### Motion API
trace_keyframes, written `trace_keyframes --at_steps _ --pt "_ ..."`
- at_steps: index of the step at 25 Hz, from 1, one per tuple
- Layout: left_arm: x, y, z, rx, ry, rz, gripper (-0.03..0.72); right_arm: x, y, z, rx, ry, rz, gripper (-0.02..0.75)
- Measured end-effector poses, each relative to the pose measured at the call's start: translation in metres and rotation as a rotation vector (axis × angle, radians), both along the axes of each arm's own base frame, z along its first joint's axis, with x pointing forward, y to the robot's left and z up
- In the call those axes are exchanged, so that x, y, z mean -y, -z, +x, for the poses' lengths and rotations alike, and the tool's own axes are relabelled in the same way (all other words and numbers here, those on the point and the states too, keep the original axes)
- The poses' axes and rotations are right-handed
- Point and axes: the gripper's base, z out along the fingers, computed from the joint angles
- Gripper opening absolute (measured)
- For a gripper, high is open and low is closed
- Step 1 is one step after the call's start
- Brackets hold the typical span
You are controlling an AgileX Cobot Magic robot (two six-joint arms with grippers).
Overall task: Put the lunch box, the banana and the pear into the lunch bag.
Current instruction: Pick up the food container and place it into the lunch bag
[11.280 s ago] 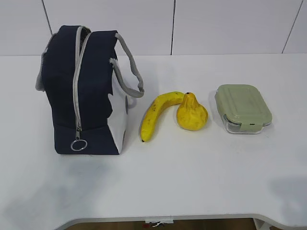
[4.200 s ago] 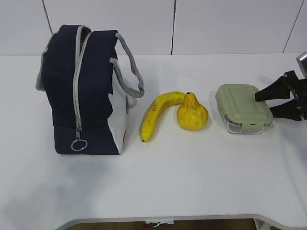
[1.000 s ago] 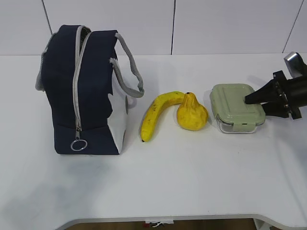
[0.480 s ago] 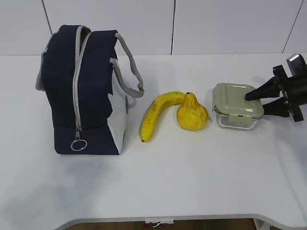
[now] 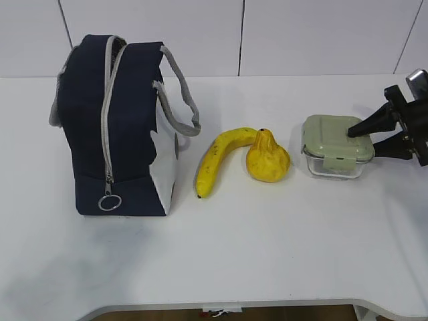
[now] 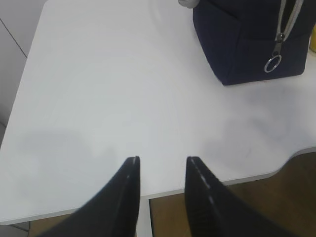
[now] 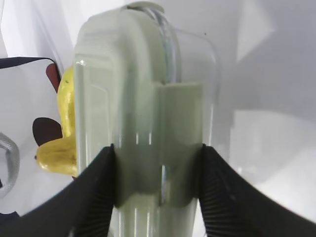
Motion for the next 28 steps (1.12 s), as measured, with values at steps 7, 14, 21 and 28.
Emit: trace_keyframes --at_steps 7,14,21,28 --pt "0.000 0.000 0.000 0.000 0.000 0.000 0.239 0.000 -0.015 -0.001 0.002 0.025 0.002 0.380" --pt "0.000 0.000 0.000 0.000 0.000 0.000 0.239 -0.016 -0.035 -0.001 0.047 -0.009 -0.014 0.379" --pt "0.003 0.000 0.009 -0.060 0.016 -0.020 0.239 -0.039 -0.066 -0.003 0.123 -0.039 -0.002 0.379" --pt "0.014 -0.025 0.029 -0.072 0.073 -0.128 0.239 -0.065 -0.097 -0.005 0.204 -0.082 0.016 0.379"
